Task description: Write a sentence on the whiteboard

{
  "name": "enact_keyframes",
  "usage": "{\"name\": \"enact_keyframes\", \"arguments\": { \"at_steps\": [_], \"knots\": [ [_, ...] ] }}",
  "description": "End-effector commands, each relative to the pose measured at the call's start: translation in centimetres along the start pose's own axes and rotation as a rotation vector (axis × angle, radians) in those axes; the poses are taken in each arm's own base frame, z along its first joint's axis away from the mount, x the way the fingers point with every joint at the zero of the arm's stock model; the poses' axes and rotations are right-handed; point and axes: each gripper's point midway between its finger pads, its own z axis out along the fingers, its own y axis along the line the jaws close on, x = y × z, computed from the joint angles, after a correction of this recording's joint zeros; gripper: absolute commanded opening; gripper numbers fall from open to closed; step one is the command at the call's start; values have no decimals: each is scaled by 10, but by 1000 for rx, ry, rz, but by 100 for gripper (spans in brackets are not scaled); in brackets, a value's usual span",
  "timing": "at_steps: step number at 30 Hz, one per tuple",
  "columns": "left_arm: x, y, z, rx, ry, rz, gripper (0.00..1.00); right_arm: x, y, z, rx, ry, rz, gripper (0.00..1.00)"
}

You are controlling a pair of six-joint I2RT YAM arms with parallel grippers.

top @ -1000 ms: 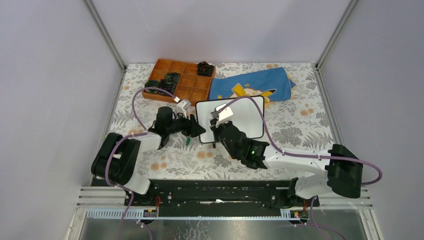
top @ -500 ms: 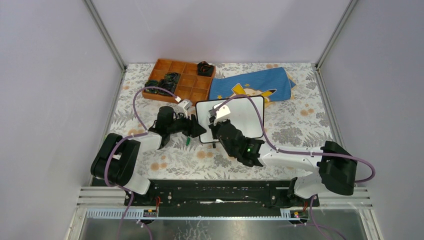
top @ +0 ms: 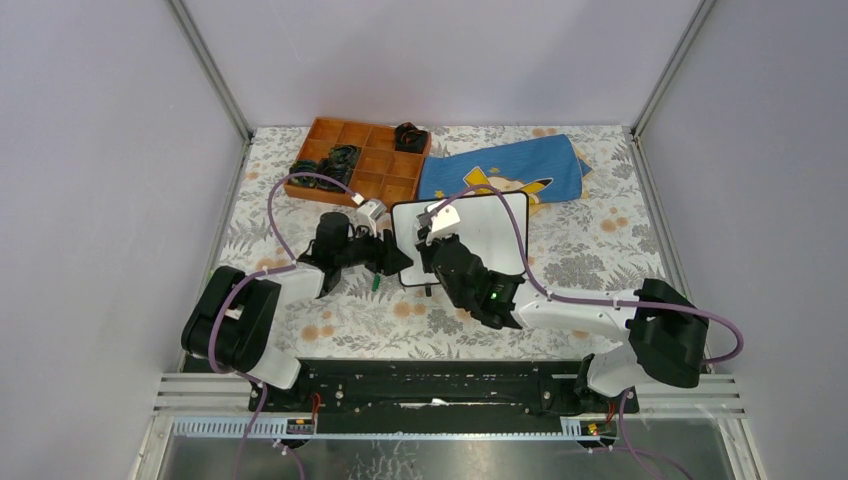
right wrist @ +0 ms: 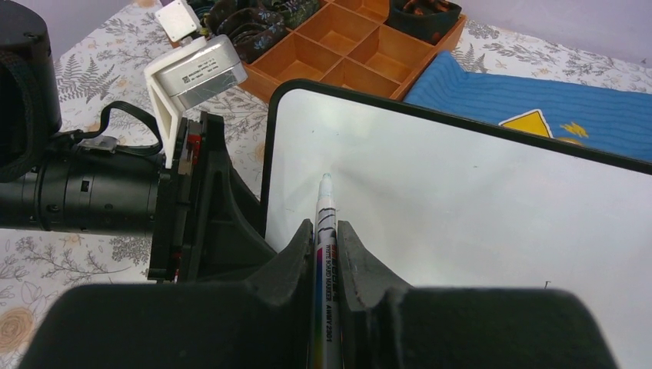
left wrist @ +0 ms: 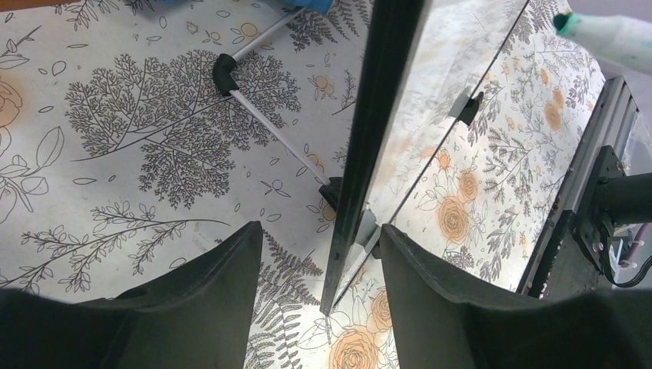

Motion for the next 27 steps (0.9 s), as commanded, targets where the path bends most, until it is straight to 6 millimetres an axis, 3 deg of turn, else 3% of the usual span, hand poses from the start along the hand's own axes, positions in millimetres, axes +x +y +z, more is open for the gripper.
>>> {"name": "enact_keyframes", "arguments": {
  "at_steps": [1,11,27],
  "knots": [
    [-18,-6,1,3,-39,65,64,-33,-3,10,33,-82,76,0],
    [-17,-7,2,5,-31,68,64,-32,-6,16,40,-79,83,0],
    [-16,-7,3,-1,-24,72,64,-15,-12,15,53,-33,68,0]
  ]
}}
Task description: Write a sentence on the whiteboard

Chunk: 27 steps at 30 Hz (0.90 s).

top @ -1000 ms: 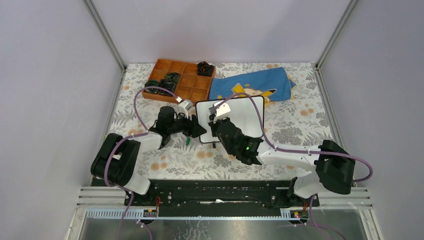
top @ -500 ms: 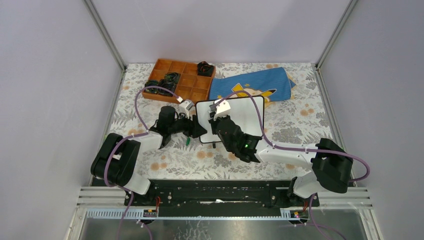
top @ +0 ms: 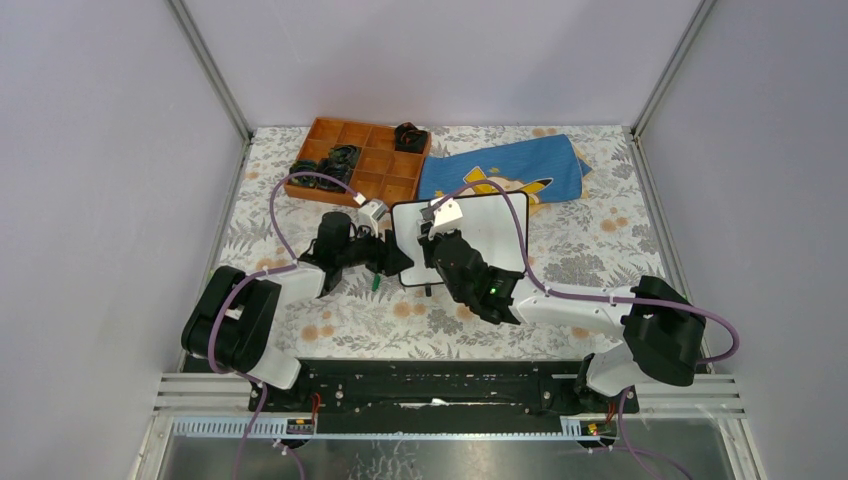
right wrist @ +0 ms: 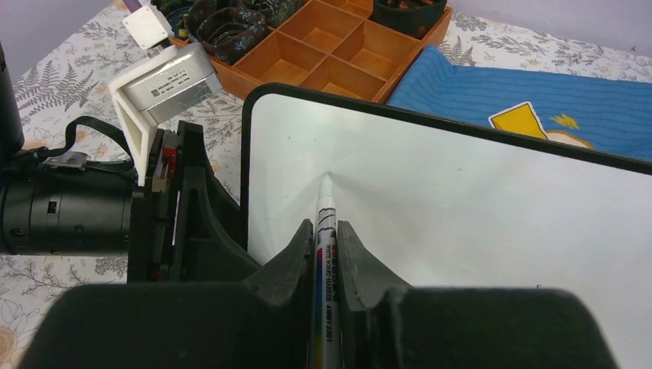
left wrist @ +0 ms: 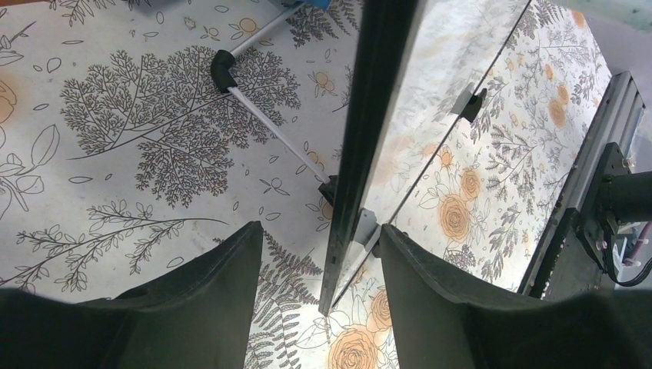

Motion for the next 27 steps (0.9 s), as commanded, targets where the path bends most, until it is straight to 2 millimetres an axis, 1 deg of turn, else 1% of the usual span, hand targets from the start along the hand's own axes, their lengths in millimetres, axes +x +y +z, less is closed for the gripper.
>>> {"name": "enact_keyframes", "arguments": {
  "at_steps": [1,18,23,27],
  "knots": [
    [-19,-5,1,2,-42,69,64,-17,-2,4,20,-41,50,0],
    [-17,-5,2,-6,-32,74,64,-2,-13,-6,36,-6,40,0],
    [-17,-5,2,-8,-32,75,64,2,-15,-8,41,1,36,0],
    [-17,-5,2,-10,-30,77,64,0,-16,-9,38,-2,39,0]
  ]
}}
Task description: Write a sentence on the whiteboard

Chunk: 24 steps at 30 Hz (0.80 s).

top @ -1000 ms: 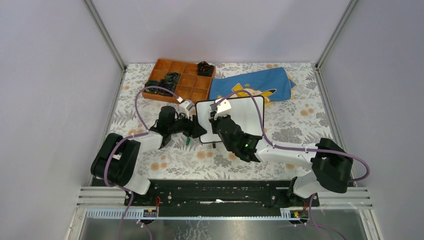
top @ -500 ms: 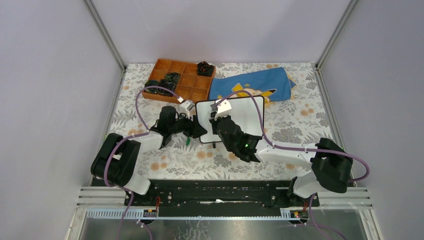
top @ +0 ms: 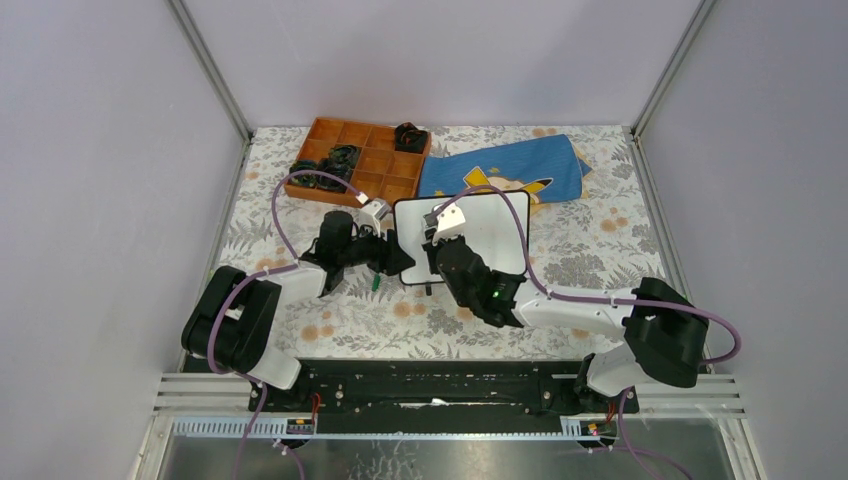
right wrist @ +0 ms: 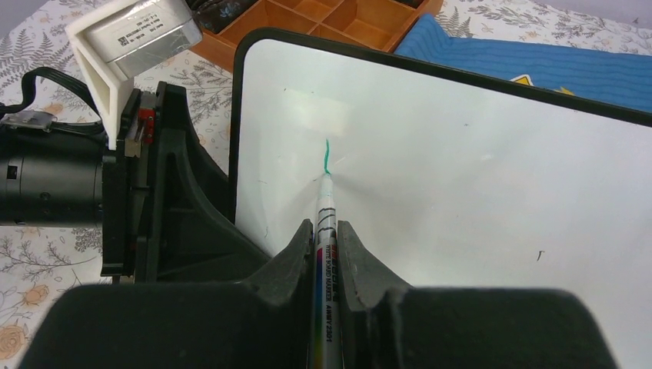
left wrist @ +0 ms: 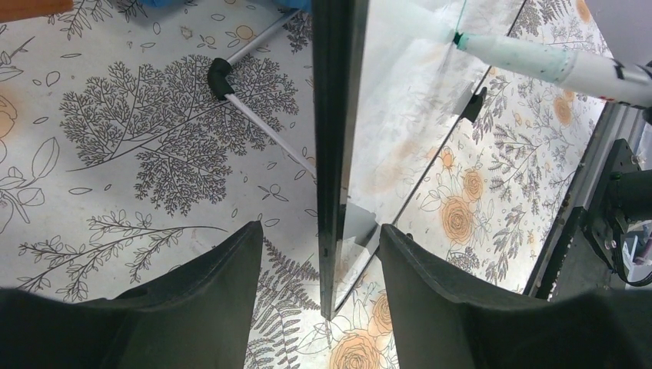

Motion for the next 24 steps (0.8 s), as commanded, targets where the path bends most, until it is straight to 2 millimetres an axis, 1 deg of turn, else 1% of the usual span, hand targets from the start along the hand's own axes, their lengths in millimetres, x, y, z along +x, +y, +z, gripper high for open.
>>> {"name": "enact_keyframes", "arguments": {
  "at_steps": [1,7,10,16,24],
  "knots": [
    [-14,-4,0,-5,-28,51,64,-23,-9,-6,22,-56,57,0],
    [-12,-2,0,-10,-21,48,63,-49,-8,-16,-12,-126,111,0],
    [-12,-2,0,-11,-20,49,63,-56,-11,-17,4,-139,109,0],
    [-12,-2,0,-12,-18,48,62,-58,-14,-9,31,-127,98,0],
    [-11,-3,1,-12,-15,51,62,-50,-11,-2,34,-102,90,0]
  ]
}}
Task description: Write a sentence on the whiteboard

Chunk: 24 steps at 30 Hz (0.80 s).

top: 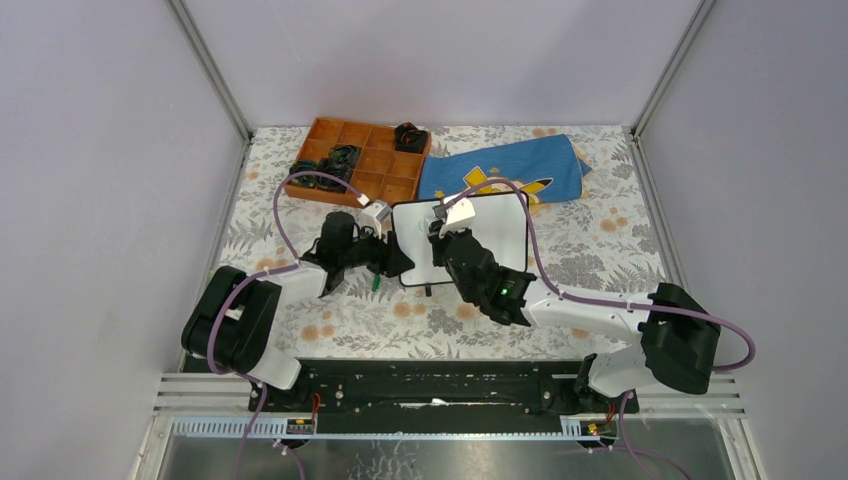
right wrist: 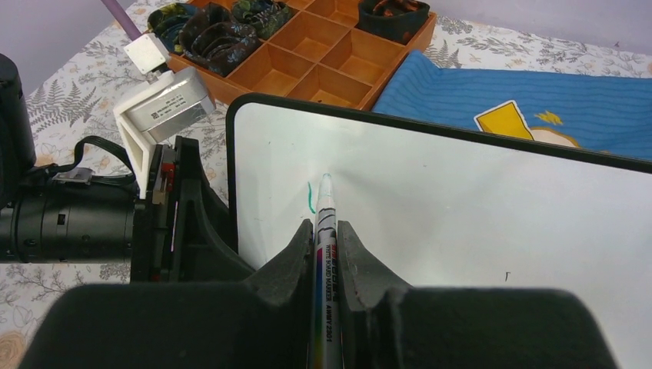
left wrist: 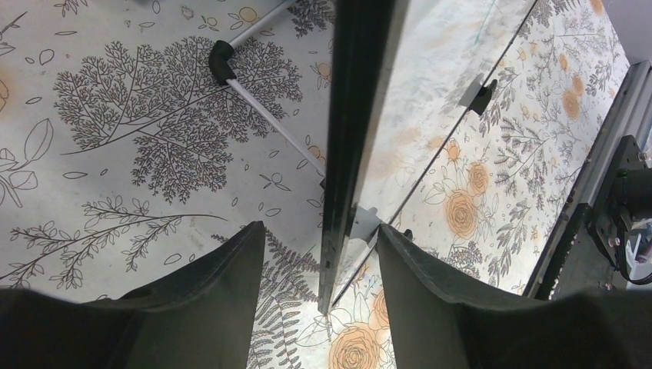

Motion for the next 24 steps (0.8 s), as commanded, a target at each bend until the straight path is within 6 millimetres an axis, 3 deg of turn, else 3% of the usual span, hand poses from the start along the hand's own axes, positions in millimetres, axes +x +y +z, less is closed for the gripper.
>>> {"name": "enact_keyframes", "arguments": {
  "at_steps": [1,24],
  "knots": [
    [-18,-5,0,4,-41,63,62,-17,-2,6,33,-34,37,0],
    [-20,-5,0,2,-45,68,61,11,0,8,13,40,19,0]
  ]
}}
